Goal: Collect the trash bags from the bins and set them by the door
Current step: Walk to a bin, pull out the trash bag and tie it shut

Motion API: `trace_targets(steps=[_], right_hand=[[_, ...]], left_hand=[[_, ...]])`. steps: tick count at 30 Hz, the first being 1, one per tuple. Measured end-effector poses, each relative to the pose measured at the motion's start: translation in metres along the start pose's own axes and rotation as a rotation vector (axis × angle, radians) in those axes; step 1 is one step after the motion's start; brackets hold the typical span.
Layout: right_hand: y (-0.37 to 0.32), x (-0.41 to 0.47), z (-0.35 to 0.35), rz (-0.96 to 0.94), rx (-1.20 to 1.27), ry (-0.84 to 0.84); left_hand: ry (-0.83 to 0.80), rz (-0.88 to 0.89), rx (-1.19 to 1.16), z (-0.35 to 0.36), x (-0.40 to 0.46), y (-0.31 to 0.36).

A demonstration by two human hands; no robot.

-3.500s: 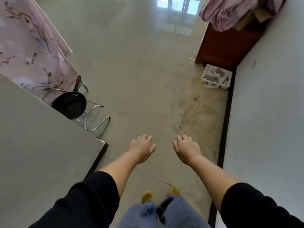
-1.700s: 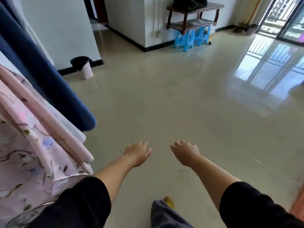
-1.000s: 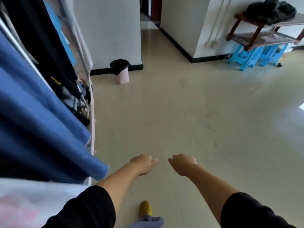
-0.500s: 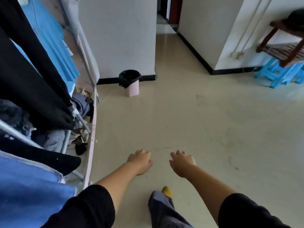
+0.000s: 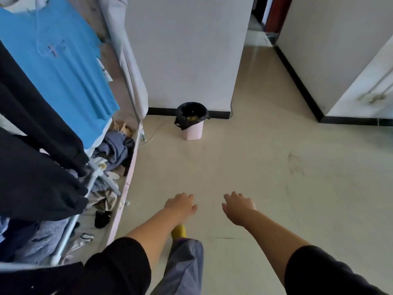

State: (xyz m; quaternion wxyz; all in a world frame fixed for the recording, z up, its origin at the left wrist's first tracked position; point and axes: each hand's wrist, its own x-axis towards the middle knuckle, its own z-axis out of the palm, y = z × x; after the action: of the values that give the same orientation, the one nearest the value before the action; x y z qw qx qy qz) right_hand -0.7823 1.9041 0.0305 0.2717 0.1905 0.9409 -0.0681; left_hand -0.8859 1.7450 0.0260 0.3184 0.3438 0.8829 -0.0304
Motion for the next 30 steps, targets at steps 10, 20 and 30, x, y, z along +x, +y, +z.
trace_targets(steps=[10, 20, 30], right_hand=[[0.011, 0.194, -0.126, 0.052, 0.066, -0.032], [0.058, 0.37, -0.221, 0.007, 0.08, -0.042], [0.111, 0.591, -0.244, -0.068, 0.078, -0.067]], left_hand=[[-0.012, -0.011, 0.025, -0.143, 0.183, -0.064], [0.013, -0.121, -0.146, -0.249, 0.35, -0.09], [0.037, -0.283, -0.399, -0.266, 0.535, -0.116]])
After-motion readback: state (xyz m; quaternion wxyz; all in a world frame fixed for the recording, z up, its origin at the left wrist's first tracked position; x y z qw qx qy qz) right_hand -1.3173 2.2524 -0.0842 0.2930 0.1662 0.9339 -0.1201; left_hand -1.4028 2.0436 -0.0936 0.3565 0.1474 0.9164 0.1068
